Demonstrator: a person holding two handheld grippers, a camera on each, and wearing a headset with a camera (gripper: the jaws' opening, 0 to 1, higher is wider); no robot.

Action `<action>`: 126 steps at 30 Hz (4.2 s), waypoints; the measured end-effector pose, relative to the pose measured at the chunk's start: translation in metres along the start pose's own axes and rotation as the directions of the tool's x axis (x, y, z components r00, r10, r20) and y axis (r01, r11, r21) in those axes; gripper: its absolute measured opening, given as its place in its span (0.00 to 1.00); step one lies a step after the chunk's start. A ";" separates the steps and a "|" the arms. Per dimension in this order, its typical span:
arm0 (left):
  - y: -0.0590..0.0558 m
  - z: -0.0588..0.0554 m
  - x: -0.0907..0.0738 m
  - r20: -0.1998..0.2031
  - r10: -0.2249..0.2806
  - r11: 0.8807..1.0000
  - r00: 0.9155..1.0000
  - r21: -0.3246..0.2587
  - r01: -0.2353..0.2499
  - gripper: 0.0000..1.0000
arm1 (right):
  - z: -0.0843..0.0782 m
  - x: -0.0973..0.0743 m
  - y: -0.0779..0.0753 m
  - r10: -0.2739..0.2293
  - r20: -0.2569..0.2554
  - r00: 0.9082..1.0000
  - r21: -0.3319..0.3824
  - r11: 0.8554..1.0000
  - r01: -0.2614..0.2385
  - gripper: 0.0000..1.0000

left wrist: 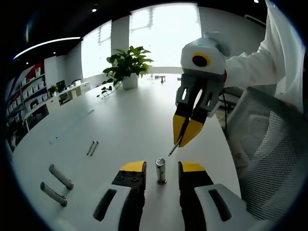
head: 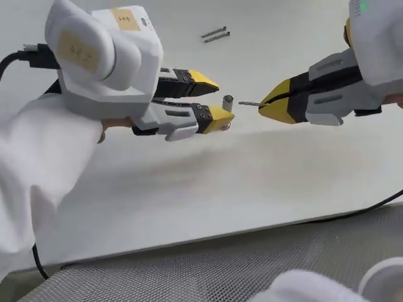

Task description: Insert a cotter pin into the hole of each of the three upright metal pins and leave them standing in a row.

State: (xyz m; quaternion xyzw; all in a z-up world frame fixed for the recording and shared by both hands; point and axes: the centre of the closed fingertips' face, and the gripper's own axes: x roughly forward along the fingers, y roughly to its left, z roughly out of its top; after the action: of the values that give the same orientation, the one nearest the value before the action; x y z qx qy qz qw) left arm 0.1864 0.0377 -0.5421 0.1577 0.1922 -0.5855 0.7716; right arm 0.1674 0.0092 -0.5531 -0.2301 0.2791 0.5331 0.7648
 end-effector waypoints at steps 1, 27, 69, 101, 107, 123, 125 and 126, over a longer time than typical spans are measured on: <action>0.000 0.000 0.001 -0.002 -0.005 1.000 1.000 0.004 0.005 0.25 | 0.000 0.000 0.000 0.002 -0.001 1.000 -0.001 1.000 -0.002 0.00; -0.004 -0.009 0.010 -0.081 -0.102 0.995 0.991 0.014 0.103 0.07 | 0.003 0.016 -0.002 0.065 -0.024 0.998 -0.060 0.996 -0.067 0.00; -0.010 -0.007 0.015 -0.091 -0.080 0.997 0.993 0.009 0.081 0.07 | 0.010 0.021 -0.005 0.108 -0.027 0.994 -0.155 0.982 -0.111 0.00; -0.014 -0.027 -0.003 -0.097 -0.080 0.997 0.992 -0.006 0.080 0.61 | 0.015 0.031 0.008 0.146 -0.036 0.989 -0.129 0.980 -0.149 0.18; -0.013 -0.035 -0.019 -0.065 -0.060 0.997 0.996 -0.060 0.056 0.83 | 0.014 0.037 0.007 0.149 -0.037 0.988 -0.105 0.983 -0.152 0.19; -0.025 -0.064 -0.055 -0.095 -0.055 0.992 0.994 -0.117 0.043 0.99 | 0.005 0.051 0.003 0.146 -0.072 0.987 -0.084 0.985 -0.152 0.17; -0.024 -0.066 -0.058 -0.100 -0.044 0.992 0.994 -0.125 0.032 0.99 | 0.004 0.052 0.003 0.146 -0.075 0.986 -0.091 0.984 -0.152 0.16; -0.025 -0.068 -0.059 -0.114 -0.039 0.992 0.993 -0.126 0.024 0.99 | 0.004 0.053 0.003 0.146 -0.070 0.987 -0.086 0.985 -0.152 0.14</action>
State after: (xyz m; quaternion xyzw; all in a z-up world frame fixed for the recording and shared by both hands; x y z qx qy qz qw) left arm 0.1408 0.1122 -0.5737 0.1400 0.2756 -0.5743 0.7580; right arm 0.1799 0.0495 -0.5858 -0.2599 0.2952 0.5934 0.7023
